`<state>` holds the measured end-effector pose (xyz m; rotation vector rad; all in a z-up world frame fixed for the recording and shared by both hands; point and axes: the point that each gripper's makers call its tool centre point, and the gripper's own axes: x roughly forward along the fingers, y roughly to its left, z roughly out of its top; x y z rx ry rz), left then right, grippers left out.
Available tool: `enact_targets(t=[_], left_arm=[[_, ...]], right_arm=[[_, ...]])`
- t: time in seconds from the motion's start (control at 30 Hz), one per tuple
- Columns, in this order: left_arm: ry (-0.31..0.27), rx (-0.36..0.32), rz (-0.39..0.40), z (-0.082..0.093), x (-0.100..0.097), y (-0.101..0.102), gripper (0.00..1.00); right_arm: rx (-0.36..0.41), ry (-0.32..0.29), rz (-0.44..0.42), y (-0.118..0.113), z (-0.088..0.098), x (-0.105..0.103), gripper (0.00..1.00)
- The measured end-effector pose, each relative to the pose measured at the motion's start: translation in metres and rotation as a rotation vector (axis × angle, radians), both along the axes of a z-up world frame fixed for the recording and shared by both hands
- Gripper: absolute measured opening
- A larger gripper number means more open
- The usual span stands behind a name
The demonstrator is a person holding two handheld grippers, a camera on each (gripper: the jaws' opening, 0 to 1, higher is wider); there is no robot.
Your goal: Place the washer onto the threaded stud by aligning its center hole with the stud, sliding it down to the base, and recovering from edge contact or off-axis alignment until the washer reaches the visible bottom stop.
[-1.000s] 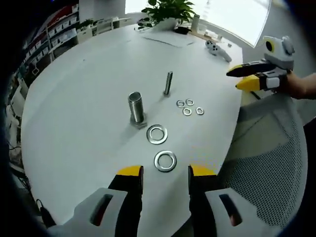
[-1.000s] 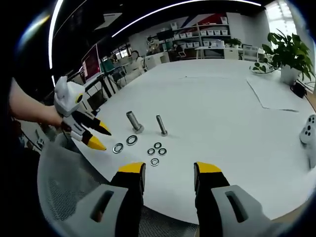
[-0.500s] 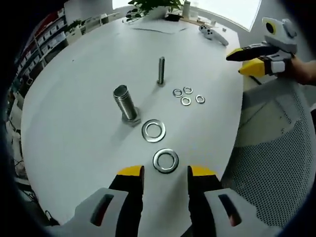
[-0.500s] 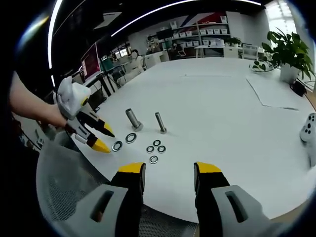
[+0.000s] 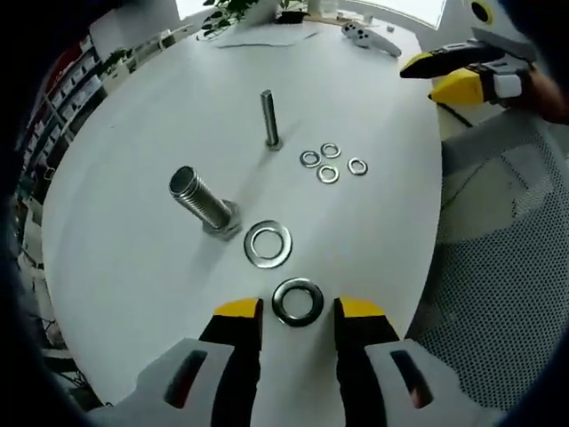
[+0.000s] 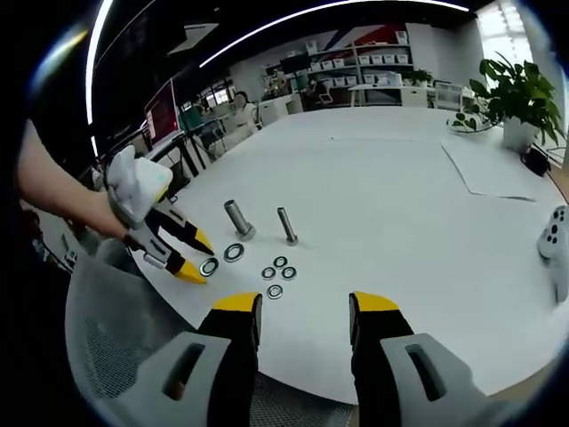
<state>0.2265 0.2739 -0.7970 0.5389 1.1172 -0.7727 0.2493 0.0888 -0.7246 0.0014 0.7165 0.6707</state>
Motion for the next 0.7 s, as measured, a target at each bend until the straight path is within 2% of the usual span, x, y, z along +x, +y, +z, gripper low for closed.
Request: enact_targets(t=[0.27, 0.7], left_arm=[[0.011, 0.01, -0.007, -0.0003, -0.0012, 0.0001, 0.31], [0.034, 0.039, -0.081, 0.0008, -0.0002, 0.0032, 0.28]], right_arm=[[-0.001, 0.004, -0.004, -0.0024, -0.0017, -0.0028, 0.42], [0.0, -0.001, -0.004, -0.0015, 0.0003, -0.0016, 0.42]])
